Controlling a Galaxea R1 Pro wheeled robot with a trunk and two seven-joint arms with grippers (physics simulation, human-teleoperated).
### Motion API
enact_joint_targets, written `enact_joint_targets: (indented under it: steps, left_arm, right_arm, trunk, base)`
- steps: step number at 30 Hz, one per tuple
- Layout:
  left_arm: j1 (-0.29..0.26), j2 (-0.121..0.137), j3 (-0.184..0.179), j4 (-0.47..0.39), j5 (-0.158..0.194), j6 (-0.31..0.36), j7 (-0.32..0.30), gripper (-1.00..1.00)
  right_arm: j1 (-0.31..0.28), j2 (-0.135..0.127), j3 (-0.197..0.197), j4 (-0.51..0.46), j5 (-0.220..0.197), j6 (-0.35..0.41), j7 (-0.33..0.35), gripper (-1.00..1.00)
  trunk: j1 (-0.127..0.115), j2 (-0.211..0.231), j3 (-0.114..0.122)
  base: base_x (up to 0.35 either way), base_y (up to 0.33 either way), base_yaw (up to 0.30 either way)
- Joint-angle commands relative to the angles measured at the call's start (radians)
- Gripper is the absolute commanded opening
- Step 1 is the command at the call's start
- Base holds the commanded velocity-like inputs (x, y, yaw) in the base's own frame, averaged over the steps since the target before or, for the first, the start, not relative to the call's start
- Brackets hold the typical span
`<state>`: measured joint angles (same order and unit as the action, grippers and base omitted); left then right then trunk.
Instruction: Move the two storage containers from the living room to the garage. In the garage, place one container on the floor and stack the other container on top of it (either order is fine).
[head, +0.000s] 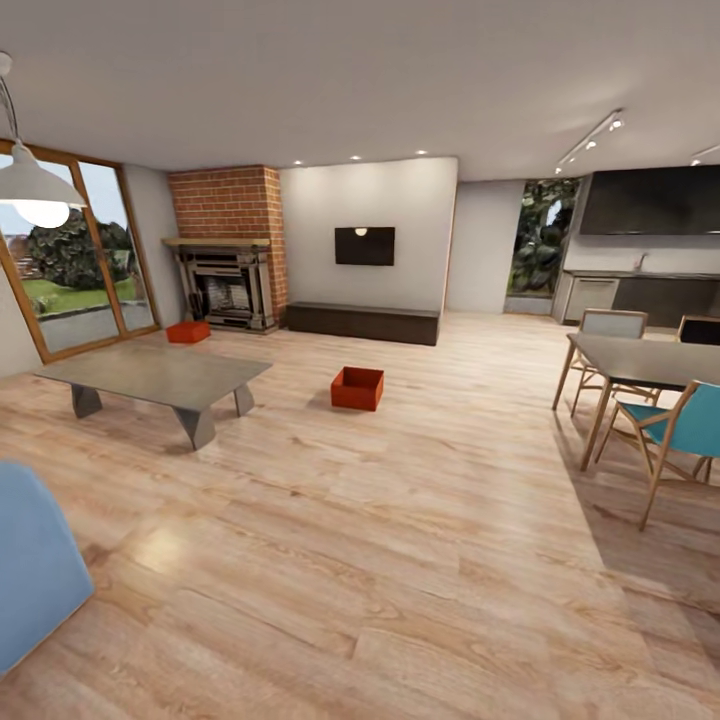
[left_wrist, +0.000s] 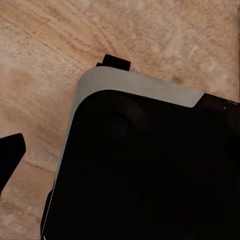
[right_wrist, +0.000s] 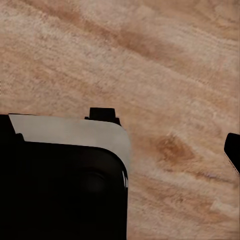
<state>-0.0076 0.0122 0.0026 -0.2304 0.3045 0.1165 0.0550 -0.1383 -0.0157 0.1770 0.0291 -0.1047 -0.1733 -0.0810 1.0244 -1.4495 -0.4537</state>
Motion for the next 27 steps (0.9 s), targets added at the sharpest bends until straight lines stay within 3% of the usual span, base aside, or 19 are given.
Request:
enact_joint_targets:
  steps: [1, 10, 27]
  left_arm:
    - [0.0, 0.0, 0.0, -0.002, 0.005, 0.006, 0.003, 1.0]
    - [0.0, 0.0, 0.0, -0.002, 0.006, 0.006, 0.003, 1.0]
    - [0.0, 0.0, 0.0, 0.001, 0.007, 0.003, 0.003, 1.0]
  right_arm:
    - [-0.001, 0.0, 0.009, 0.003, -0.01, -0.006, 0.0, 1.0]
    - [-0.001, -0.001, 0.009, 0.003, -0.01, -0.006, -0.002, 1.0]
    - [-0.001, 0.0, 0.009, 0.003, -0.01, -0.006, 0.0, 1.0]
  trunk:
    - [0.001, 0.0, -0.001]
    - [0.001, 0.0, -0.001]
    - [0.001, 0.0, -0.001]
  base:
    - [0.324, 0.0, 0.0]
    - [0.324, 0.05, 0.0]
    - [0.322, 0.163, 0.0]
